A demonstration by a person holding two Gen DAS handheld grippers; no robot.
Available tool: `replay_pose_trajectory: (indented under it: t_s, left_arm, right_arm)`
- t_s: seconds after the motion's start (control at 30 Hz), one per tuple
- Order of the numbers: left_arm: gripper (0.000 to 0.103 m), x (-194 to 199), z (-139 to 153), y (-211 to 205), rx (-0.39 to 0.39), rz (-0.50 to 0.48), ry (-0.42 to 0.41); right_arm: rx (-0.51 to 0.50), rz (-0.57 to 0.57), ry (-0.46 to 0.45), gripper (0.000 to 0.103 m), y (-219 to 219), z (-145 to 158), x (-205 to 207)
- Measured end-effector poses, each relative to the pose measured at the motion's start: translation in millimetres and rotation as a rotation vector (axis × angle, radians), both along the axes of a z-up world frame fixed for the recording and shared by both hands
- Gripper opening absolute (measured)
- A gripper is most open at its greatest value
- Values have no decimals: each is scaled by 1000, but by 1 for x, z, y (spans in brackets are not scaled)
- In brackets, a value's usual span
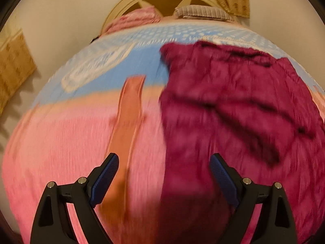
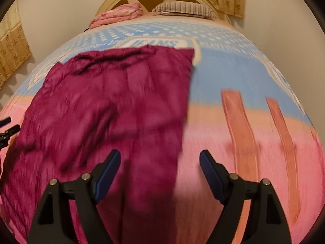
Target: Fold large clothes
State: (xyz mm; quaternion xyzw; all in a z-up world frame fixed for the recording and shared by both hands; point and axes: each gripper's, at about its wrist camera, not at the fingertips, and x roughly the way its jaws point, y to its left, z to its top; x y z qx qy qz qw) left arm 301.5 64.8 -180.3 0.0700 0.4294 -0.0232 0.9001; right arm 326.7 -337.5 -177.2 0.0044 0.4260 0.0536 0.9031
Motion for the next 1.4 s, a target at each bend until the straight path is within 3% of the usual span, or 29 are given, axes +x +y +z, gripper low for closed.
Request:
replay_pose_trajectory:
  t_s: [0.53, 0.77, 0.97, 1.03, 1.07, 1.1, 1.2, 1.23, 1.33, 1.4]
  left_arm:
    - [92, -108, -13, 21, 17, 15, -35]
    - [92, -129, -18, 25, -9, 58, -51]
    - [92, -137, -22, 23, -93, 38, 0]
    - [91, -141, -23, 17, -79, 12, -7]
    - [89, -143, -24, 16, -74, 9, -10]
    - [79, -144, -24, 15, -84, 1, -11]
    - [36, -148, -20, 11, -149, -59, 2]
    - [28, -149, -19, 9, -155, -73, 2]
    - [10, -158, -14, -3, -82, -100, -47]
    - [6, -163, -6, -4, -86, -117, -74]
  right_arm:
    - [95, -81, -15, 83, -5, -28, -123]
    - [101, -76, -34, 83, -2, -34, -161]
    - [118, -73, -68, 83, 3, -38, -185]
    - [127, -69, -82, 80, 5, -39, -191]
    - [125, -68, -90, 78, 7, -39, -193]
    - [126, -67, -97, 70, 8, -40, -194]
    - [182, -39, -92, 38, 7, -40, -194]
    - [210, -28, -85, 29, 7, -40, -194]
    - [263, -12, -83, 19, 7, -40, -195]
    - [272, -7, -100, 16, 9, -38, -199]
